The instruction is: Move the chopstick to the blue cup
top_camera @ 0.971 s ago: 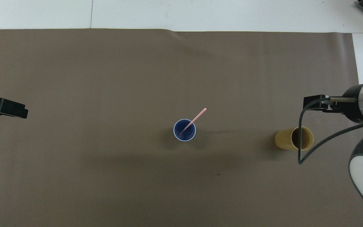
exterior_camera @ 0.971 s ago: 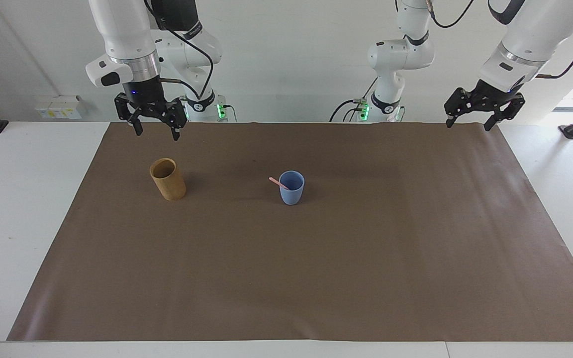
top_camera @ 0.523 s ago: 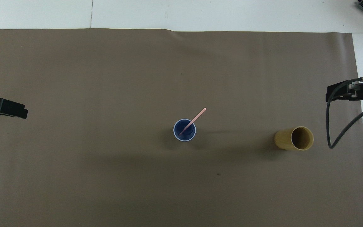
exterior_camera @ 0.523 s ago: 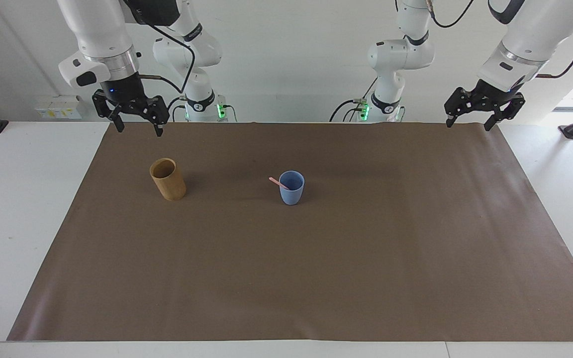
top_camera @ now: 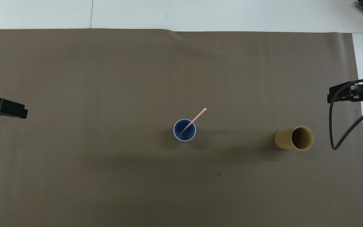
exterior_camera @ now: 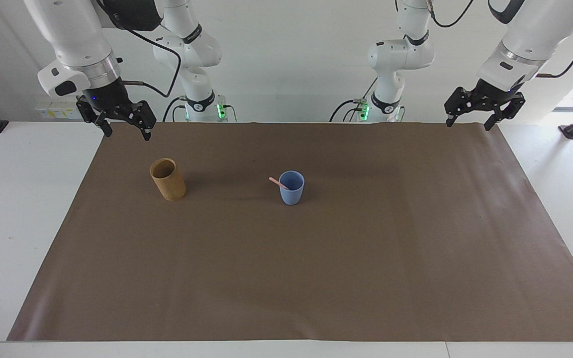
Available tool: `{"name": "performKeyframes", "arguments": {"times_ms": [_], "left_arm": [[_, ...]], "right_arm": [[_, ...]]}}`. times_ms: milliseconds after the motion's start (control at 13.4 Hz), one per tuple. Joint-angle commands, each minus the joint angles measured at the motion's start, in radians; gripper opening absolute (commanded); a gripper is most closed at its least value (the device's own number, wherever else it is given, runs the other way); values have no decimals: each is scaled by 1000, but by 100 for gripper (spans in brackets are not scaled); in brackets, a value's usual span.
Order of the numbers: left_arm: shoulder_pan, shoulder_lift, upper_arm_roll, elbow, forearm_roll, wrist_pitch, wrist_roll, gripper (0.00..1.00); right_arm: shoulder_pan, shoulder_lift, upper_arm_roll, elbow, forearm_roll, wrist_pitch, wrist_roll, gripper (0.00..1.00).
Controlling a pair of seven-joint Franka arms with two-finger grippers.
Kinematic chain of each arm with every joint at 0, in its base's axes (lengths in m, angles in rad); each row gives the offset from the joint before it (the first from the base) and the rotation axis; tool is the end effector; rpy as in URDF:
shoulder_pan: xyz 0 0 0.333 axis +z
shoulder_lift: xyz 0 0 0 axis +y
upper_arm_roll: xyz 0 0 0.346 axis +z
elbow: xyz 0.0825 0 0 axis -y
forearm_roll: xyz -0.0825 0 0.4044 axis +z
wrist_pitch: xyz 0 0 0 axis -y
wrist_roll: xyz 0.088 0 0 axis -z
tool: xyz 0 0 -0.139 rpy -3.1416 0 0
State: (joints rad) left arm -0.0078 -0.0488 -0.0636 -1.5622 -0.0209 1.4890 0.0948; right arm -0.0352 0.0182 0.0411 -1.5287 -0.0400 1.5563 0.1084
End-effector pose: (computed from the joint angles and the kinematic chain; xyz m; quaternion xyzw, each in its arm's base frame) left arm 0.5475 -0.0431 0.6470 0.9964 -0.0837 -0.0121 0.0090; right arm 0.5804 -0.0024 0.6315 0.9985 -0.0516 0.0058 0.0193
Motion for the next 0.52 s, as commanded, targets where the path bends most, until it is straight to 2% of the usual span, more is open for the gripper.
{"name": "performKeyframes", "arguments": {"times_ms": [0, 448], "left_arm": [[18, -23, -10, -19, -11, -12, -6, 100], [18, -23, -10, -19, -11, -12, -6, 100]], "right_arm": [[-9, -6, 11, -2, 25, -4, -26, 100], [-8, -12, 16, -11, 25, -2, -18, 100]]}}
